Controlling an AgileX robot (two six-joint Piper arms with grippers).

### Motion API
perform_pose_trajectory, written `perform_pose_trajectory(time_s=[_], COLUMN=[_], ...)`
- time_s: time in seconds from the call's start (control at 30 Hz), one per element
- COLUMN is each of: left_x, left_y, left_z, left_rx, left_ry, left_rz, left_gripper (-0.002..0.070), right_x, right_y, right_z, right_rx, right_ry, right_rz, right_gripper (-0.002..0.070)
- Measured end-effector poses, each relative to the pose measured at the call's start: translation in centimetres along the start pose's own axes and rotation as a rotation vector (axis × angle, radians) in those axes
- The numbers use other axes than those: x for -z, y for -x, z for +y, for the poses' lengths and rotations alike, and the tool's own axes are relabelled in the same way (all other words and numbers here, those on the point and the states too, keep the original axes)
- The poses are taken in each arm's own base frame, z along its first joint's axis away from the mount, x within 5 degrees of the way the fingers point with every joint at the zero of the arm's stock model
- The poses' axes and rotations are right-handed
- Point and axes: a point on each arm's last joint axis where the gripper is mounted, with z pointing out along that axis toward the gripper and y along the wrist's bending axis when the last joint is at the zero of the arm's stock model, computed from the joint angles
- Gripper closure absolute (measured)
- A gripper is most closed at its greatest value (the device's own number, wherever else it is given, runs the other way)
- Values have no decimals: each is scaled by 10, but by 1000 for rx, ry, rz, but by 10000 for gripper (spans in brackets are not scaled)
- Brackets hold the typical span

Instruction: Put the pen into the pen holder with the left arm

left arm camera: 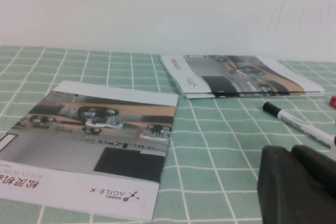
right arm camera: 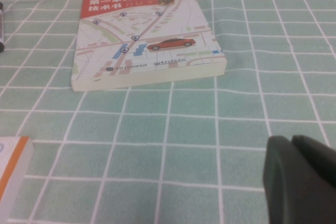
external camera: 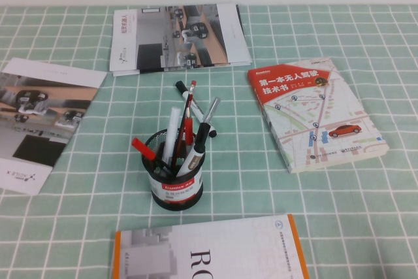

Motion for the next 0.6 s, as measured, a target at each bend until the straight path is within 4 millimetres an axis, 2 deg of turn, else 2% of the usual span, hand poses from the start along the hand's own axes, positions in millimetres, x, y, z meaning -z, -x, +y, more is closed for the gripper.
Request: perform_pose_trajectory(time_s=[0.13, 0.37, 0.6], left_x=[1, 4, 5], left_y=[-5, -25, -25], left_z=[0, 0, 0], left_rx=[3, -7, -9], left_ry=[-1, -2, -2], left_rz=[36, 253, 272], left_gripper=[678, 678, 678], right_x=[0, 0, 0], right_y=[0, 0, 0], right_z=[0, 0, 0], right_rx=[0, 0, 0], right_ry=[0, 0, 0], right_rz=[0, 0, 0], right_gripper=[696, 696, 696])
